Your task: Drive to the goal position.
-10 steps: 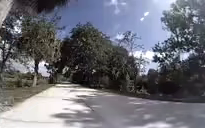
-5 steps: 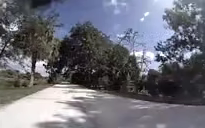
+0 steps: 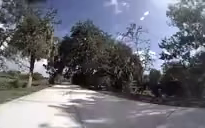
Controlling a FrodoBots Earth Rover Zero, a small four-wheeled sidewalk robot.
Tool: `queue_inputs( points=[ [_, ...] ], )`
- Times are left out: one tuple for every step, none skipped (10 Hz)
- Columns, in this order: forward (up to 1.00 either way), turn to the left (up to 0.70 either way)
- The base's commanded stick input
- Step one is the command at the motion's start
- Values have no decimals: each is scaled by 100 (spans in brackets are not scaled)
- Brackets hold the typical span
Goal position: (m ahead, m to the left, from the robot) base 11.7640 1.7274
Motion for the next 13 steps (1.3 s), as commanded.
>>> queue_inputs(
  points=[
    [85, 0],
    [85, 0],
    [85, 0],
    [85, 0],
    [85, 0],
    [85, 0],
    [85, 0],
    [85, 0],
    [85, 0],
    [85, 9],
    [85, 21],
    [85, 32],
    [85, 34]
  ],
)
